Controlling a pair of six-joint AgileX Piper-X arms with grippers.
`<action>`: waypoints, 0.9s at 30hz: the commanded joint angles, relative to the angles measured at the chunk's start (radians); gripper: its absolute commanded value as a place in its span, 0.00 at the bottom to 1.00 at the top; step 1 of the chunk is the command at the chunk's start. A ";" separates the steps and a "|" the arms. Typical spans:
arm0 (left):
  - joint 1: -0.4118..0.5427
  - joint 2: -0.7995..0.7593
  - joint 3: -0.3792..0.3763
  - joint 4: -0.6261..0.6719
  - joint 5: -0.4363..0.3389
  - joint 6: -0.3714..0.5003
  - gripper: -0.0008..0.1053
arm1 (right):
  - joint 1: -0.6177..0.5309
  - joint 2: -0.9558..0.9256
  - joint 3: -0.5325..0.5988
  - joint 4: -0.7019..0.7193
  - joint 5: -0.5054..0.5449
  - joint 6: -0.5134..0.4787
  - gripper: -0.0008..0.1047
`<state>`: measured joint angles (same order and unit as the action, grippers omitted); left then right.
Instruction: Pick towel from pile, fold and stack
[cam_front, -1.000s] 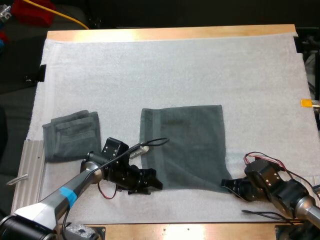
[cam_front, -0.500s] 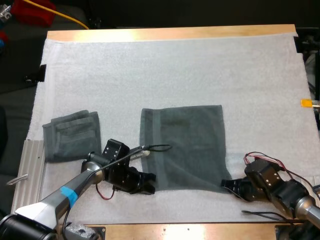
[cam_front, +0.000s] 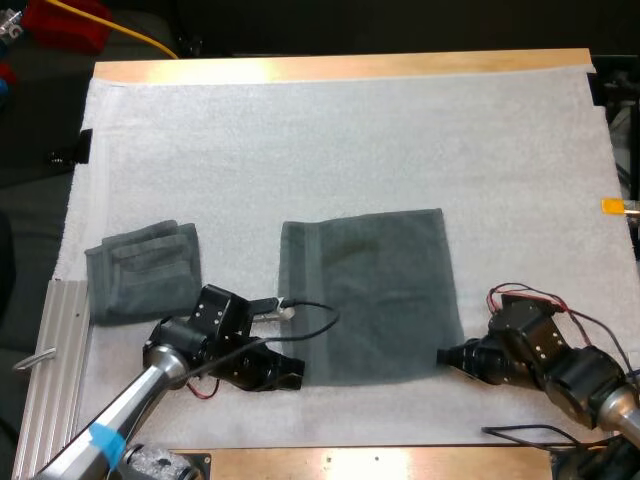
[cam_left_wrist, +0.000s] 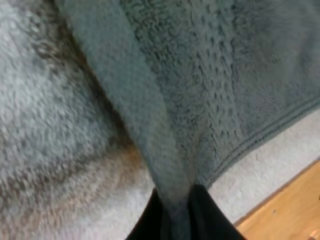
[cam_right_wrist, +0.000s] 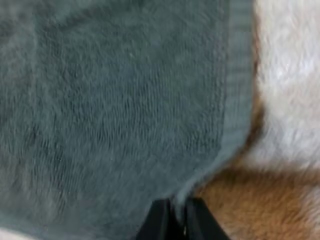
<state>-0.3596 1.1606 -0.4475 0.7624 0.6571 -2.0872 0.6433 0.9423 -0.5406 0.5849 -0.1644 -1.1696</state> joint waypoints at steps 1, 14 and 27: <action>-0.005 -0.014 -0.009 0.017 -0.014 0.013 0.01 | 0.003 -0.005 -0.013 0.040 0.005 -0.024 0.02; -0.007 -0.053 -0.078 0.225 -0.051 0.134 0.01 | 0.125 -0.049 -0.050 0.163 0.022 -0.015 0.02; -0.004 -0.048 -0.083 0.297 -0.053 0.201 0.01 | 0.198 -0.070 -0.061 0.208 0.059 0.089 0.02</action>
<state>-0.3621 1.1145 -0.5238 1.0503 0.6140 -1.8948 0.8416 0.8761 -0.5925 0.7870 -0.1127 -1.0863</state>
